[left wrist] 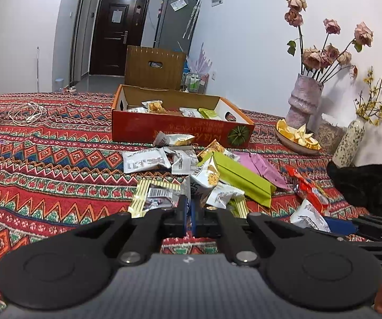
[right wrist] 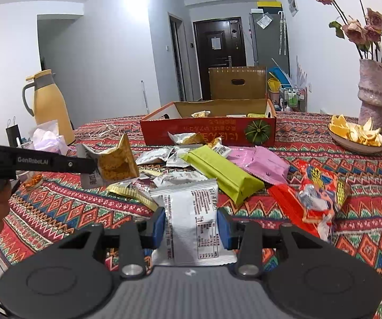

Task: Organize snacks
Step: 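Place both packets into the orange box and open both grippers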

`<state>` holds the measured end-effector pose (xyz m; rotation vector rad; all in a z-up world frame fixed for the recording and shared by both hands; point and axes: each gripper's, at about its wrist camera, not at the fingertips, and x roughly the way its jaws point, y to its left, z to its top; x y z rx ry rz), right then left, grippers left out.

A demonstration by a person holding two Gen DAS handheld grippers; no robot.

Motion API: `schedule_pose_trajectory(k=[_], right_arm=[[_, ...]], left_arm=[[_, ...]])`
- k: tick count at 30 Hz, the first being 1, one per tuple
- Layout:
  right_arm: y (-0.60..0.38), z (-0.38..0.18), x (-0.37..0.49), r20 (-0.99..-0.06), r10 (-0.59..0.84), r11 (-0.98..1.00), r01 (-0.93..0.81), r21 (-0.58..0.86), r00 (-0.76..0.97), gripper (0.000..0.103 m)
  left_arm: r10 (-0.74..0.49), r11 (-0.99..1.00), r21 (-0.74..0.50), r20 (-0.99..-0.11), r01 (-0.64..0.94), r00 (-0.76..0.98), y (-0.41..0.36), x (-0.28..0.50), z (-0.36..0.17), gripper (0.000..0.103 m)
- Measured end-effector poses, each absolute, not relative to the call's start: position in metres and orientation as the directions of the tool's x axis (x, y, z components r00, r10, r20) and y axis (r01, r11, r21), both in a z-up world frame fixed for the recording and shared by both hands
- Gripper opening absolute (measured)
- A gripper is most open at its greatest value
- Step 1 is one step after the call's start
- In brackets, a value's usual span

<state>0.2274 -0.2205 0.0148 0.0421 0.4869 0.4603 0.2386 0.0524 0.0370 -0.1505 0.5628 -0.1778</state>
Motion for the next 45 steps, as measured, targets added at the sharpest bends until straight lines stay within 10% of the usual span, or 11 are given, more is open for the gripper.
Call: schedule_pose_trajectory(k=[11, 26, 34, 45], right_arm=[[-0.205, 0.081, 0.35, -0.4, 0.494, 0.863, -0.49, 0.122, 0.772, 0.04], [-0.112, 0.057, 0.685, -0.672, 0.406, 0.912, -0.32, 0.256, 0.619, 0.041], [-0.097, 0.037, 0.719, -0.691, 0.374, 0.927, -0.259, 0.27, 0.619, 0.056], [-0.13, 0.092, 0.674, -0.66, 0.367, 0.929, -0.302, 0.216, 0.656, 0.06]], left_arm=[[-0.179, 0.984, -0.096, -0.442, 0.152, 0.879, 0.078, 0.37, 0.086, 0.004], [-0.011, 1.0, 0.013, -0.593, 0.023, 0.805, 0.096, 0.632, 0.042, 0.005], [-0.046, 0.999, -0.046, -0.593, 0.024, 0.804, 0.108, 0.636, 0.036, 0.045], [-0.071, 0.997, -0.05, -0.568, 0.051, 0.82, 0.106, 0.578, 0.092, 0.059]])
